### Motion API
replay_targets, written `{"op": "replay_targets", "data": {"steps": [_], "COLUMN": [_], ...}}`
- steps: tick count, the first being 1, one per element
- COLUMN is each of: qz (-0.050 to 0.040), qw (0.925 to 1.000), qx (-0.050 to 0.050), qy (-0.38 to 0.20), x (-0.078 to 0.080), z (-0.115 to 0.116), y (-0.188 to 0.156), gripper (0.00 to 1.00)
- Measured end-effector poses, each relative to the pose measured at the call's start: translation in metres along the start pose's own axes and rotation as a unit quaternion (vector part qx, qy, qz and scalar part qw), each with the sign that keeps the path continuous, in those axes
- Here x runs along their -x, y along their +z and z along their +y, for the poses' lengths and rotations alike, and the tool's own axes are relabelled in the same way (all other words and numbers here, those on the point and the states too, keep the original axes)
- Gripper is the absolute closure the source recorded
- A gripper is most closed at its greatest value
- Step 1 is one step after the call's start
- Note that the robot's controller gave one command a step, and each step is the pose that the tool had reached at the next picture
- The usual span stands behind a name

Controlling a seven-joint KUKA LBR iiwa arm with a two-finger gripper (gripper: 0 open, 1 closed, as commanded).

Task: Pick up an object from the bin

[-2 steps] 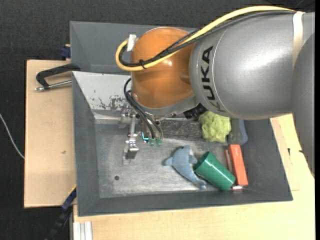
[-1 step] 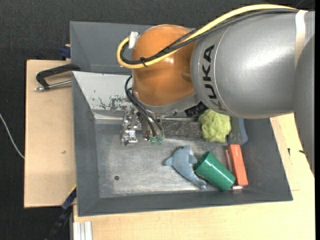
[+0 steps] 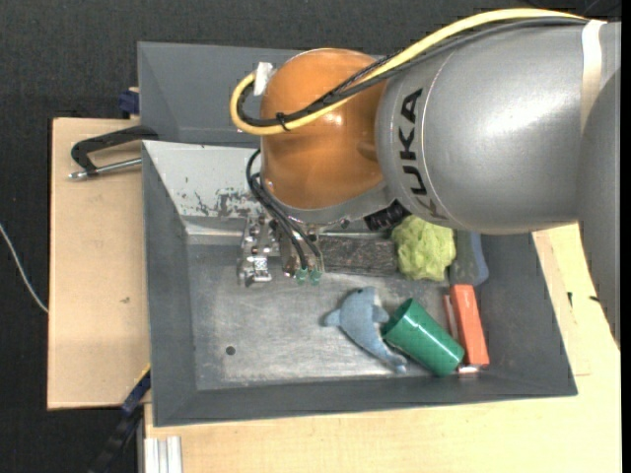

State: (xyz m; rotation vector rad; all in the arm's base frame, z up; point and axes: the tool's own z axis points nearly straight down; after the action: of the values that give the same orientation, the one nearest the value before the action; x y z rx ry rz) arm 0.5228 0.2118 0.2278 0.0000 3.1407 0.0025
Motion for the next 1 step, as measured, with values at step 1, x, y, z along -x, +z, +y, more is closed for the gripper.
{"op": "replay_targets", "data": {"steps": [1], "qz": [-0.0018], "qw": [1.0], "qx": [0.001], "qy": [-0.006], "x": [0.0016], "z": [-0.0218], "y": [0.0347], "gripper": [1.0]}}
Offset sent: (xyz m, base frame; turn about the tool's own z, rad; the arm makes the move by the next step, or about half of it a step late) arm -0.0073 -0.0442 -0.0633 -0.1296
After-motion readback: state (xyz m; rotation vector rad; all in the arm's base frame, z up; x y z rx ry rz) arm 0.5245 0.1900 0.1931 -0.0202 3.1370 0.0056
